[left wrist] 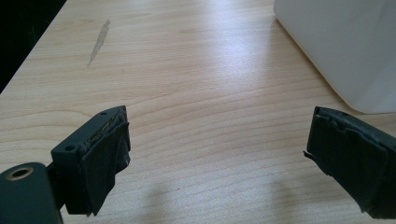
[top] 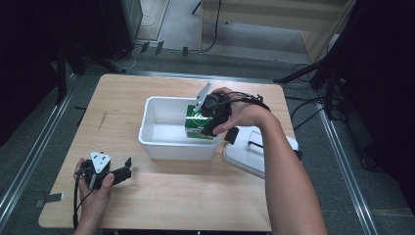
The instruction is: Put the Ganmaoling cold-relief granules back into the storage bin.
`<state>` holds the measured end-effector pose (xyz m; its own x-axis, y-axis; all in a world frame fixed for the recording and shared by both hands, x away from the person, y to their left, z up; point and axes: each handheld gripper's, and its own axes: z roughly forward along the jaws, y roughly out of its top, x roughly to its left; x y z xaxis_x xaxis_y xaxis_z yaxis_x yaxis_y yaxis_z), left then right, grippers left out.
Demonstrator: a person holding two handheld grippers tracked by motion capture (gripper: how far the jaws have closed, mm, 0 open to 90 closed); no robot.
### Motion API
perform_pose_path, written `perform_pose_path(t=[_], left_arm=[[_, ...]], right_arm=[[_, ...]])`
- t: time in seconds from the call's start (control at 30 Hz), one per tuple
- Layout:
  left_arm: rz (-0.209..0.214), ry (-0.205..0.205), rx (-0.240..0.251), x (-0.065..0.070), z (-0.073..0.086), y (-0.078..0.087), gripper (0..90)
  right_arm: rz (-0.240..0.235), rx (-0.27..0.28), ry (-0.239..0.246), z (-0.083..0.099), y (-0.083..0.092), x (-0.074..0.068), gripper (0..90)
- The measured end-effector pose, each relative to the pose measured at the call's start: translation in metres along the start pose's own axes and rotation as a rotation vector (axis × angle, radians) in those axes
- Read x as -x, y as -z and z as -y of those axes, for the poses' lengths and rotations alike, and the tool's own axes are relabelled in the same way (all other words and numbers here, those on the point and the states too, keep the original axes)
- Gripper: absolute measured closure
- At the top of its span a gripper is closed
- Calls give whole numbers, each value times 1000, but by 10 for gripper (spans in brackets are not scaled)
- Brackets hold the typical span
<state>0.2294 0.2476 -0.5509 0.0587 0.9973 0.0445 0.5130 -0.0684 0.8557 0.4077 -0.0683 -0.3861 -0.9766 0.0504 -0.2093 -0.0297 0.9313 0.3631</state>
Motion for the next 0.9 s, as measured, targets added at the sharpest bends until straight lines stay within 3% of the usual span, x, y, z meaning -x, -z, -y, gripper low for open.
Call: perform_pose_path(t=[0.53,0.9], left_arm=[[4,2,-6,-1,0,0,67],[9,2,-11,-1,0,0,67]], right_arm=[[6,-65,-10,3,-35,6,165],[-34,-107,-36,4,-54,6,158]])
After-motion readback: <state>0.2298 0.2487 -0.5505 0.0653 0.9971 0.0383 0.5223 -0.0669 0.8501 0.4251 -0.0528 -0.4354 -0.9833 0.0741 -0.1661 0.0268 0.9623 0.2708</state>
